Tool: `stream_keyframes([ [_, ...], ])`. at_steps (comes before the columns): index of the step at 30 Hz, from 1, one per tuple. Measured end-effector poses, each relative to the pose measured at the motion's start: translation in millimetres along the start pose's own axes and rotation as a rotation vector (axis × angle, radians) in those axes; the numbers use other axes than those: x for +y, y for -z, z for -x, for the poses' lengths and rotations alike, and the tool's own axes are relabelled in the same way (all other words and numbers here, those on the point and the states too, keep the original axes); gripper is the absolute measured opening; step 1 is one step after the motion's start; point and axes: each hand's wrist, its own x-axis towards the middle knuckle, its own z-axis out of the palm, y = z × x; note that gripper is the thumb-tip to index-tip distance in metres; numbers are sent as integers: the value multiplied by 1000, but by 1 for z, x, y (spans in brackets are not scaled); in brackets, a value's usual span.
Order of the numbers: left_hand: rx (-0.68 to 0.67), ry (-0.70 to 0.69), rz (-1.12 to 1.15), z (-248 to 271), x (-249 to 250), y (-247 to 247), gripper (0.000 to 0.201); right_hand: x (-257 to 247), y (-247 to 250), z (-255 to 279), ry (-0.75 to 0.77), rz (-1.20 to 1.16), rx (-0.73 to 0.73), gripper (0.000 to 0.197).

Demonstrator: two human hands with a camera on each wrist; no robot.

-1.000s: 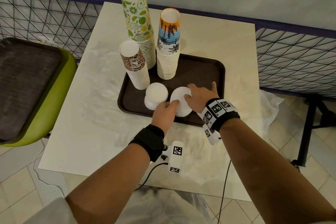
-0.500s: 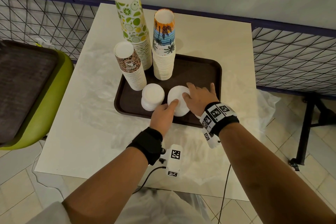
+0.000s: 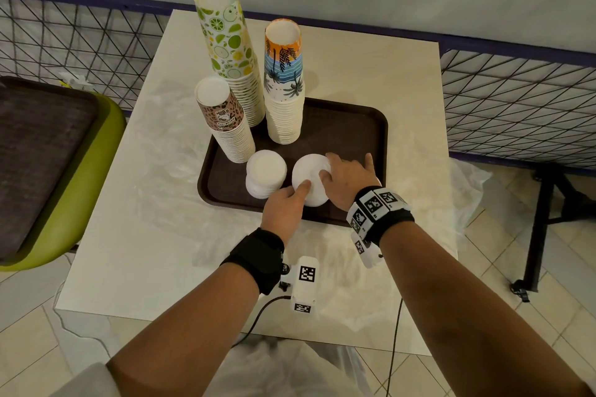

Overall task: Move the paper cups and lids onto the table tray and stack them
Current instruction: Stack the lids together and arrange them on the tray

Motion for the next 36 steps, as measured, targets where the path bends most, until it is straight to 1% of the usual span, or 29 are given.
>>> stream_keyframes([
  [3, 13, -9, 2, 3, -2, 2, 45, 0, 0, 2, -3, -20, 13, 53],
  [7, 11, -63, -59, 13, -5, 5, 49, 2, -1, 4, -3, -68, 68, 53],
  [9, 1, -53, -74, 13, -6, 5, 51, 3, 0, 5, -3, -104, 103, 52],
  [11, 1, -22, -50, 11, -5, 5, 58, 8, 2, 6, -8, -136, 164, 52],
  [14, 1, 8, -35, 7, -2, 2, 76, 28, 9, 13, -59, -215, 238, 57],
  [16, -2, 28, -52, 5, 3, 0, 74, 46, 11, 22, -108, -304, 217, 61],
  [19, 12, 38, -89, 1, 7, -4, 53, 64, -1, 37, -134, -385, 132, 63],
  [21, 18, 50, -108, 0, 10, -9, 46, 70, -16, 41, -146, -404, 87, 63],
  [23, 29, 56, -117, -4, 16, -15, 45, 73, -27, 41, -159, -435, 80, 61],
  [25, 16, 44, -173, -7, 22, -18, 40, 72, -31, 41, -157, -472, 95, 60],
  [26, 10, 42, -198, -8, 23, -21, 39, 73, -32, 41, -157, -495, 99, 60],
  [29, 26, 50, -169, -16, 28, -29, 48, 70, -35, 41, -150, -526, 87, 60],
  [31, 8, 54, -229, -18, 35, -35, 46, 69, -36, 41, -155, -537, 82, 60],
  [34, 23, 88, -237, -23, 44, -43, 50, 65, -38, 42, -163, -556, 76, 60],
  [36, 18, 89, -265, -24, 48, -48, 48, 60, -41, 43, -173, -584, 79, 61],
])
